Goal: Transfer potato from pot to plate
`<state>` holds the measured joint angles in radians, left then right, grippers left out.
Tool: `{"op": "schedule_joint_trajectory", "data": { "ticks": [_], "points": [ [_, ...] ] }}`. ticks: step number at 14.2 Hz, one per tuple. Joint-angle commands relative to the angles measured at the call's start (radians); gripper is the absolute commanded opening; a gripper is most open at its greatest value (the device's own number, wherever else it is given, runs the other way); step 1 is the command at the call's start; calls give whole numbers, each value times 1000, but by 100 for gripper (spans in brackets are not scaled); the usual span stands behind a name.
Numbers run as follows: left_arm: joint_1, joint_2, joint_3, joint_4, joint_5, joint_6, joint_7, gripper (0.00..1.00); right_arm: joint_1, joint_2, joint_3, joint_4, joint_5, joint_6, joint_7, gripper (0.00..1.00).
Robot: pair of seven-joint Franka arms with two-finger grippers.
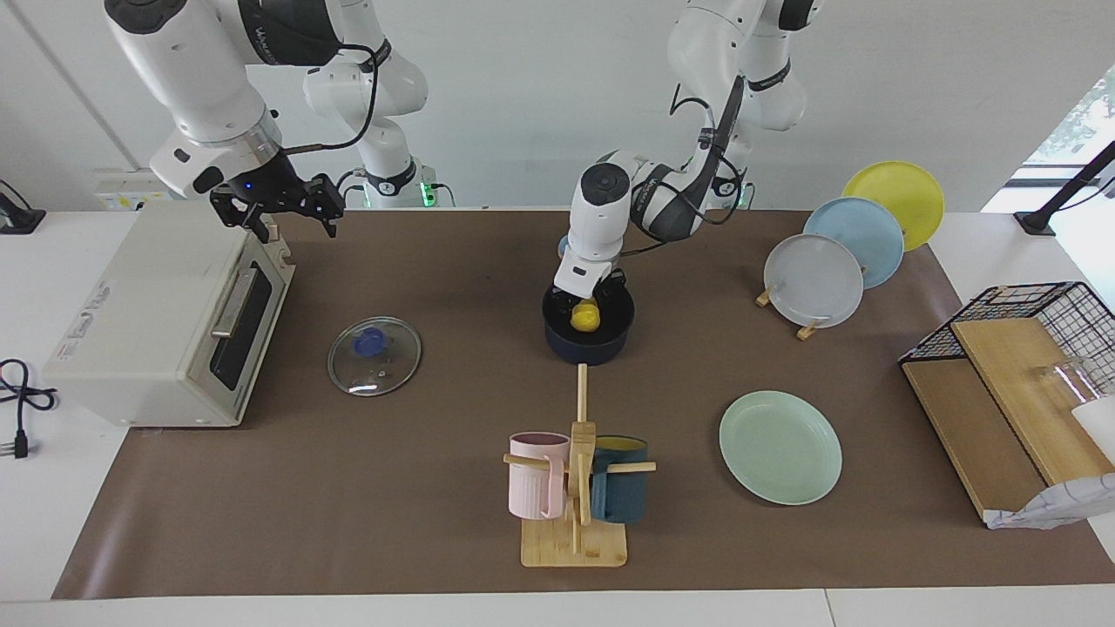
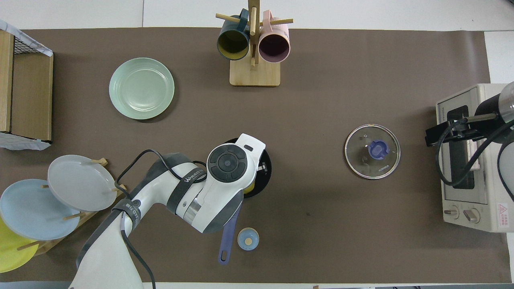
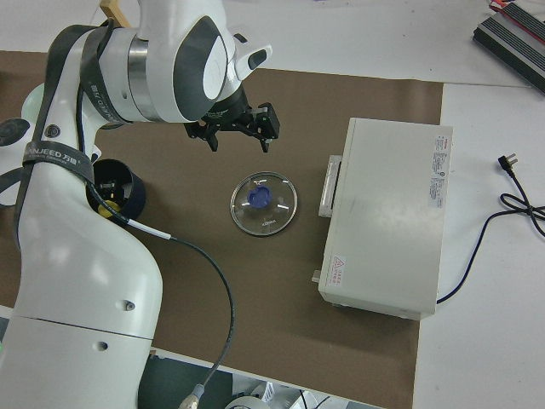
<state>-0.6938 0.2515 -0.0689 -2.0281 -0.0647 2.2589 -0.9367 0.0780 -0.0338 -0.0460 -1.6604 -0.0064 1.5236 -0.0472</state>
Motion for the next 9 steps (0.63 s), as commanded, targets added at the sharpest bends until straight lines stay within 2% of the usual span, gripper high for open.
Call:
{"op": "schedule_joint_trajectory", "data": {
  "ticks": [1, 4, 9],
  "points": [
    [-6, -12, 11, -26, -7, 22, 7, 2, -21, -21, -8, -36, -15, 29, 13, 100],
    [0, -15, 12, -6, -7, 13, 7, 0, -81, -26, 38, -35, -15, 18, 13, 100],
    [42, -25, 20, 55, -7, -54, 68, 0, -101, -28, 55, -33, -15, 10, 15, 100]
  ]
}}
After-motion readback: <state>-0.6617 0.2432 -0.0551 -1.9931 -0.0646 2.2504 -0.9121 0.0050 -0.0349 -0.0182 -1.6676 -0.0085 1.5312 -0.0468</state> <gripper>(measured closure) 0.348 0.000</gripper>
